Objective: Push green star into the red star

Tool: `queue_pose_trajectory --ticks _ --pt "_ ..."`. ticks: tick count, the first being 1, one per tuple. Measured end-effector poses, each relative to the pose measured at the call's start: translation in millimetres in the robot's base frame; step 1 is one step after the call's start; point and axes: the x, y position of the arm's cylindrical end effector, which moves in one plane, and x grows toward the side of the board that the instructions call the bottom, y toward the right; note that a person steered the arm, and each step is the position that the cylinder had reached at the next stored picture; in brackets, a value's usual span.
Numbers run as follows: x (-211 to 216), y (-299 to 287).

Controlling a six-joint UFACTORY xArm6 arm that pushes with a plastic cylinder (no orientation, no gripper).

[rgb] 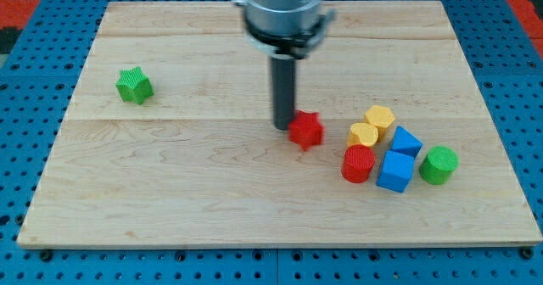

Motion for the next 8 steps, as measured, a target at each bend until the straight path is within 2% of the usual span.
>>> queue_pose_trajectory --ticks 1,2,3,4,5,6,7,8 --pt "6.3 -12.2" --pt "-29.9 -94.1" --pt "-116.7 -158.6" --pt "-148.5 -233.3" --pt "-83.6 -246.1" --pt "-32.2 -198.9" --pt "-17.4 -197.6" --pt "-42.5 -266.6"
